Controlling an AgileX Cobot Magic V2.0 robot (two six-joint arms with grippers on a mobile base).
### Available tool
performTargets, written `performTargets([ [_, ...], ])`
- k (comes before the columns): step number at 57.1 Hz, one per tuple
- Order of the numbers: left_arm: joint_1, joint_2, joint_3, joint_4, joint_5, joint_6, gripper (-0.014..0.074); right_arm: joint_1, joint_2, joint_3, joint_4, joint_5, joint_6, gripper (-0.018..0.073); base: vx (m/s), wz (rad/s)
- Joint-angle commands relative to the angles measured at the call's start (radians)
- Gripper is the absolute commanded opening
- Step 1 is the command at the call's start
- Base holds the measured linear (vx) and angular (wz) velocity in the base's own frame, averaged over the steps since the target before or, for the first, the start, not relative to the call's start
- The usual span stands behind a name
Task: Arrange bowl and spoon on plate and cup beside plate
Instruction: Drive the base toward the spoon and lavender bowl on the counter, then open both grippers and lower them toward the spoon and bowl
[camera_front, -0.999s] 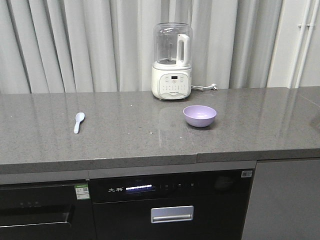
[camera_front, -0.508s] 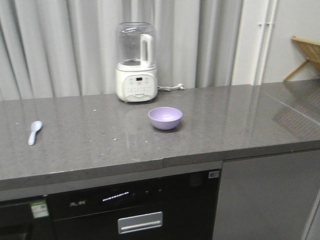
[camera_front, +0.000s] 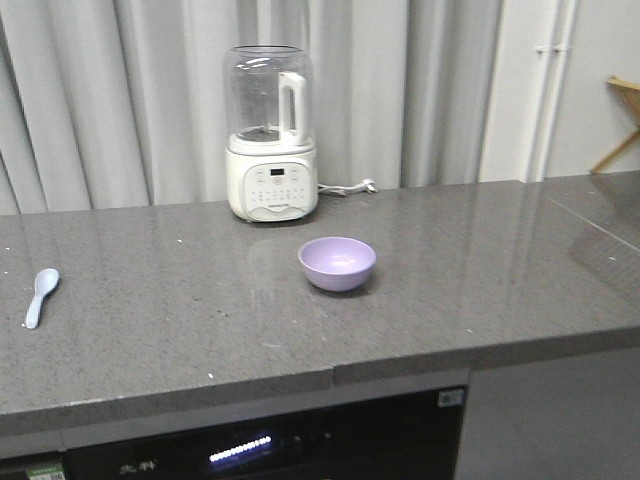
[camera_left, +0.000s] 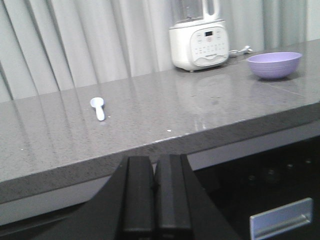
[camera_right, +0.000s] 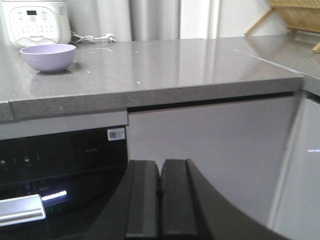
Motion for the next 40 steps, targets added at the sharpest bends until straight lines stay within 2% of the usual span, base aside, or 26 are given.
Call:
performTargets([
  [1, 0.002, -0.016, -0.025, -0.007, -0.078, -0.004, -0.0006, 0.000, -0.004, 0.003, -0.011, -0.078, 0.000, -0.0008, 0.29, 0.25],
  [40, 0.002, -0.016, -0.025, -0.007, -0.078, -0.004, -0.0006, 0.000, -0.004, 0.003, -0.011, -0.078, 0.000, -0.0008, 0.36, 0.24],
])
